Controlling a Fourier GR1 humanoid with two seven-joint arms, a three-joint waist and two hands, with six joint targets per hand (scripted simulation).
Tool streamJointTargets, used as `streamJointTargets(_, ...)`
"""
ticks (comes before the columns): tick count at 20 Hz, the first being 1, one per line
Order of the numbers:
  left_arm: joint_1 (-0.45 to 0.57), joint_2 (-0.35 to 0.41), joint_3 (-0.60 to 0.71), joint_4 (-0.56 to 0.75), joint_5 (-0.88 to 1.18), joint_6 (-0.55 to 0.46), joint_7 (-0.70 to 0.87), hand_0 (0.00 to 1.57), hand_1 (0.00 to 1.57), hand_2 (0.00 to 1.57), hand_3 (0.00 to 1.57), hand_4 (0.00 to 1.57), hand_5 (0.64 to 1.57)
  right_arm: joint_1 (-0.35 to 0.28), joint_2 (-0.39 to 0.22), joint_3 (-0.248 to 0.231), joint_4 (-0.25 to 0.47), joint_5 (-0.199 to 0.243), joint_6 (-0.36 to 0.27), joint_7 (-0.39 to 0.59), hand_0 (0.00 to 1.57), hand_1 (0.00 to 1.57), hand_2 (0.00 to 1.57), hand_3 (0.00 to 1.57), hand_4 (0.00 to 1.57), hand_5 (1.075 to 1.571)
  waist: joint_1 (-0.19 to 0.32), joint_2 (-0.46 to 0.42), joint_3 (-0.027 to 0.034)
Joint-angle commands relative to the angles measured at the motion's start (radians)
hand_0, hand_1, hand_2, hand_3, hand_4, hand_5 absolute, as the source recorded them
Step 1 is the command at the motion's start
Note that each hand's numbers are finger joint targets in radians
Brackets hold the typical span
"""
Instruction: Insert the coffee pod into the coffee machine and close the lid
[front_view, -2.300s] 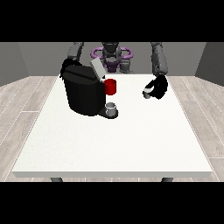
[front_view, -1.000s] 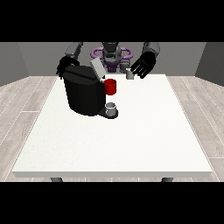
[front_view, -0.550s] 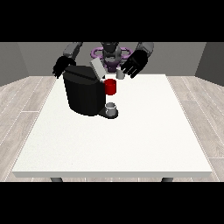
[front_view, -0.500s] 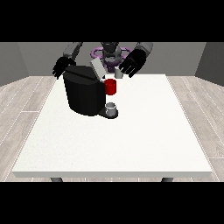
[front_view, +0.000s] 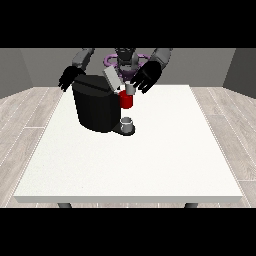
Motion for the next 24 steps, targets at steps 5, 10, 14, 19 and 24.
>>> streamJointTargets(5,0.022,-0.032,-0.001,0.017,-0.012,0.017,0.01,1.27,1.27,1.3,1.22,0.51,1.571,0.044,-0.001,-0.003,-0.02,-0.023,0.023,-0.004,0.0,0.0,0.0,0.0,0.52,1.571,-0.013,-0.015,0.0)
streamJointTargets(10,-0.042,-0.01,0.004,0.015,-0.014,-0.014,0.008,1.18,1.18,1.25,1.18,0.5,1.571,0.033,0.033,0.01,0.003,-0.008,0.002,-0.082,0.0,0.0,0.0,0.0,0.53,1.571,-0.019,0.035,0.0002)
streamJointTargets(14,-0.034,-0.004,0.008,0.028,-0.023,-0.007,0.018,1.2,1.2,1.27,1.2,0.5,1.571,0.047,0.009,0.008,-0.021,-0.023,0.026,-0.018,0.0,0.0,0.0,0.0,0.46,1.571,-0.036,0.011,0.0)
streamJointTargets(19,-0.015,-0.051,-0.009,0.022,-0.037,0.02,0.003,1.16,1.16,1.24,1.18,0.51,1.571,-0.011,0.0,-0.025,-0.014,-0.025,-0.002,-0.024,0.0,0.0,0.0,0.0,0.44,1.571,-0.003,0.031,0.0)
streamJointTargets(24,0.002,-0.038,-0.008,0.039,-0.048,0.02,-0.014,1.22,1.22,1.27,1.2,0.49,1.571,0.018,0.005,0.003,-0.045,-0.009,-0.009,0.026,0.0,0.0,0.0,0.0,0.45,1.571,-0.015,0.018,-0.0003)
